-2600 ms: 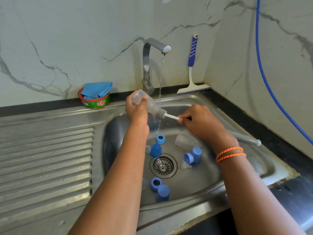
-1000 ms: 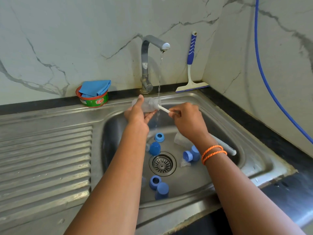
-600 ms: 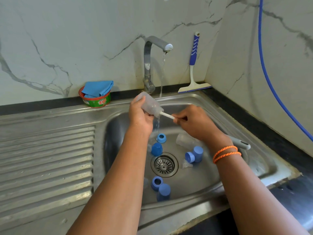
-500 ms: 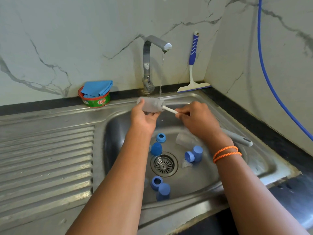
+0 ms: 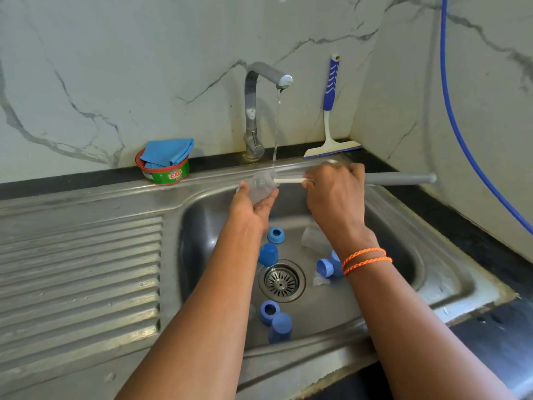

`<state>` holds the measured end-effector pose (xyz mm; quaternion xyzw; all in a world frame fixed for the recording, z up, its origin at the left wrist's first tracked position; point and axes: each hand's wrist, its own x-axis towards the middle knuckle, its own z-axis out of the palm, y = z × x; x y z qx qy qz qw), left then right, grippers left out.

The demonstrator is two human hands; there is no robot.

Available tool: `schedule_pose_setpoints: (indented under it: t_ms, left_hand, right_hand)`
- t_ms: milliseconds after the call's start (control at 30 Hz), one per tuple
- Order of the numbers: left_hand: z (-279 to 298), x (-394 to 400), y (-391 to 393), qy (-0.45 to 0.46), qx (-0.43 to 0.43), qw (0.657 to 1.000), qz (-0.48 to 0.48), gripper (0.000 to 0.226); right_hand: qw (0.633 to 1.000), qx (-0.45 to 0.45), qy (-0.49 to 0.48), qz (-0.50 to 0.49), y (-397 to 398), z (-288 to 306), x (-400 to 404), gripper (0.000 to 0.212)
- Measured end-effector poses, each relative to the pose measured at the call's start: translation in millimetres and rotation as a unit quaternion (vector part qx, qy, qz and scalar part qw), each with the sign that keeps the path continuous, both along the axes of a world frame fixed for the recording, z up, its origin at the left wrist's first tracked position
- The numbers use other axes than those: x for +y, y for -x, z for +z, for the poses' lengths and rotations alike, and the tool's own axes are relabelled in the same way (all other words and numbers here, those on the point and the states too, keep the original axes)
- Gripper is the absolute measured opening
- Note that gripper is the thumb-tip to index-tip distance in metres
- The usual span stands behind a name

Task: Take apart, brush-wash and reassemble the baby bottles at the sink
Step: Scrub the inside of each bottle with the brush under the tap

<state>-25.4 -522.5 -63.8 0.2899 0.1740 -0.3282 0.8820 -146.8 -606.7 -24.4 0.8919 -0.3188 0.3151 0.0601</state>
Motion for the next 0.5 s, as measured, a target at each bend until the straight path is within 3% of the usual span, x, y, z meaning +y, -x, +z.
schedule_pose_setpoints:
  t_ms: [133,500]
  left_hand:
    - [0.4,1.0,0.5,-0.004,-0.006,1.0,-0.003,0.049]
    - [-0.1,3.0,1.9,0.006,0.022,1.0,0.006,0.042]
  right_hand:
    - [1.0,-0.009,-0.023,-0.016,-0.1,0.9,3.6,0.032]
    - [1.0,-0.016,-0.01,-0.017,-2.0,0.3,11.8,0.015]
